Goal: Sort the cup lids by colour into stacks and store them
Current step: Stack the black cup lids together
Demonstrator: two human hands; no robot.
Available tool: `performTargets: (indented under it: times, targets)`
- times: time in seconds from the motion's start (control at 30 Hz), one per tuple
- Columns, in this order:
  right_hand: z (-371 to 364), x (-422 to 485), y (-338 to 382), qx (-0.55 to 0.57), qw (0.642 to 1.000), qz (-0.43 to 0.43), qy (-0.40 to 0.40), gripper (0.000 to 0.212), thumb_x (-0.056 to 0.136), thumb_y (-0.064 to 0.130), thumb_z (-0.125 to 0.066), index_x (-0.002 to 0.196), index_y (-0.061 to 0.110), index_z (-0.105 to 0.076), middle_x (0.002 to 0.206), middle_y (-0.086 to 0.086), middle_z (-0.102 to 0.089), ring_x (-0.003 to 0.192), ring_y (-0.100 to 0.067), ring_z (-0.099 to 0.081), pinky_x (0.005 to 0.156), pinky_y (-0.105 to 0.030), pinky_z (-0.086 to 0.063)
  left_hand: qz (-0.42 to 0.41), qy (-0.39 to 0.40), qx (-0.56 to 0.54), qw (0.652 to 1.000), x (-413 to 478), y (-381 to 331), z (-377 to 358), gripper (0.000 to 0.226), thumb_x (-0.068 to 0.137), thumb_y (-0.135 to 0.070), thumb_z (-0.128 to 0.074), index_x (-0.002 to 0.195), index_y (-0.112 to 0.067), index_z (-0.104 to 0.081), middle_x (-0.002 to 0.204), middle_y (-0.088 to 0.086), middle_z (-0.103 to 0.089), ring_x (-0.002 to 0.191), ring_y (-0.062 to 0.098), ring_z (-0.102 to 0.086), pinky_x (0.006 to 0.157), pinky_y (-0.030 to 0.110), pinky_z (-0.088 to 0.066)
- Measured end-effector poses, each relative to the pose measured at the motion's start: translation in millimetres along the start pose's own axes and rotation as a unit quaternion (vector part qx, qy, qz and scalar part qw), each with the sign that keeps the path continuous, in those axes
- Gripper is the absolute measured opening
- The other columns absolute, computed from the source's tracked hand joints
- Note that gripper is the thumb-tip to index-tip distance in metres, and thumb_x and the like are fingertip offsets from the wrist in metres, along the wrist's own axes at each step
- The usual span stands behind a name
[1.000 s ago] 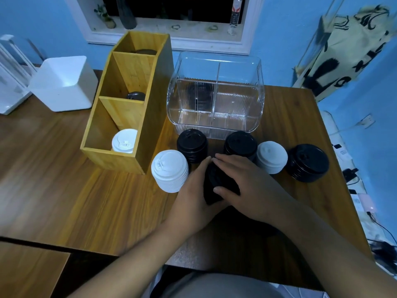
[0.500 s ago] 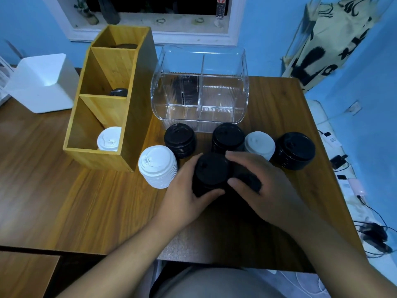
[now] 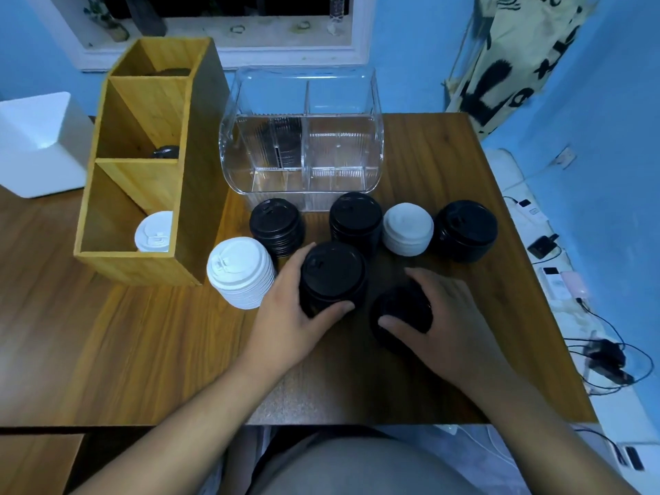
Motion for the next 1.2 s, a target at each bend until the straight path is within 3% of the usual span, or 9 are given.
performTargets:
  times: [0.1,0.3,0.4,0.5,0.57,0.73,0.83,0.97,1.2]
  targets:
    - [4,8,4,-0.009,1.000,0.014,0.025,0.083,0.080,0.068,-0.067,0.150,0.033,-0.039,0.144,0.010,-0.051,0.132,-0.009,-0.037,0.098,-0.020,-0.030,-0.002,0.000,0.000,1.000,0,0,-1,0.089,0.079,-0.050,-0.082,0.151,-0.023,-0.039,0.146,-0.012,-0.052,0.137,0.005,-0.047,0.114,0.035,-0.042]
    - [6,2,0,-0.063,0.988,0.075,0.123,0.086,0.081,0.074,-0.059,0.155,0.040,-0.029,0.158,0.017,-0.030,0.141,0.002,-0.019,0.110,-0.015,-0.012,0.011,0.001,-0.006,1.000,0,-1,0,0.093,0.077,-0.055,-0.081,0.152,-0.025,-0.037,0.146,-0.013,-0.052,0.137,0.003,-0.047,0.114,0.035,-0.042]
    - [14,2,0,-0.011,0.994,0.060,0.092,0.082,0.076,0.073,-0.062,0.149,0.046,-0.036,0.153,0.018,-0.039,0.131,0.010,-0.024,0.109,-0.018,-0.021,0.015,0.002,-0.010,1.000,1,-1,1,0.093,0.076,-0.056,-0.082,0.152,-0.026,-0.037,0.145,-0.016,-0.052,0.136,0.002,-0.047,0.113,0.033,-0.042]
    - [33,10,16,0.059,0.996,0.070,-0.020,0.077,0.073,0.075,-0.063,0.140,0.041,-0.050,0.139,0.018,-0.053,0.127,0.001,-0.043,0.105,-0.028,-0.039,0.008,0.002,-0.007,1.000,1,2,0,0.093,0.074,-0.058,-0.084,0.150,-0.026,-0.040,0.142,-0.015,-0.054,0.133,0.004,-0.050,0.110,0.036,-0.045]
    - [36,19,40,0.069,0.990,0.109,-0.060,0.076,0.076,0.074,-0.066,0.139,0.034,-0.054,0.137,0.016,-0.055,0.127,-0.003,-0.046,0.102,-0.027,-0.040,0.012,0.000,-0.001,1.000,1,4,-1,0.096,0.072,-0.061,-0.083,0.150,-0.027,-0.039,0.141,-0.014,-0.055,0.132,0.005,-0.052,0.108,0.038,-0.047]
    - [10,47,87,0.004,0.986,0.168,-0.015,0.076,0.079,0.068,-0.063,0.144,0.032,-0.052,0.146,0.010,-0.048,0.136,-0.011,-0.037,0.111,-0.027,-0.030,0.004,-0.008,-0.018,1.000,2,4,0,0.085,0.073,-0.047,-0.087,0.144,-0.028,-0.045,0.133,-0.015,-0.059,0.122,0.006,-0.058,0.098,0.037,-0.053]
    - [-3,52,91,-0.024,0.984,0.174,0.010,0.076,0.081,0.062,-0.070,0.147,0.034,-0.047,0.148,0.012,-0.042,0.136,-0.011,-0.036,0.112,-0.031,-0.036,-0.003,-0.011,-0.022,1.000,1,3,1,0.080,0.073,-0.040,-0.088,0.141,-0.028,-0.048,0.130,-0.017,-0.059,0.120,0.004,-0.058,0.096,0.033,-0.053]
    - [-9,54,89,0.018,0.985,0.169,0.028,0.076,0.080,0.055,-0.076,0.147,0.034,-0.047,0.146,0.014,-0.038,0.133,-0.009,-0.041,0.108,-0.029,-0.042,-0.004,-0.014,-0.017,1.000,2,5,1,0.082,0.072,-0.044,-0.088,0.141,-0.029,-0.047,0.131,-0.016,-0.059,0.120,0.003,-0.058,0.096,0.034,-0.054]
    - [-14,58,87,0.031,0.987,0.144,0.056,0.077,0.082,0.060,-0.071,0.150,0.040,-0.042,0.156,0.018,-0.032,0.139,-0.005,-0.036,0.110,-0.026,-0.038,-0.011,-0.004,0.000,1.000,0,6,1,0.090,0.078,-0.047,-0.082,0.154,-0.023,-0.038,0.147,-0.012,-0.051,0.134,0.000,-0.048,0.109,0.028,-0.047]
Point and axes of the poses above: each hand's wrist, its own x-axis towards the middle knuckle, its own z-axis out of the back of the hand, y = z × x, the point moved 4 cm from there along x, towards the middle knuckle
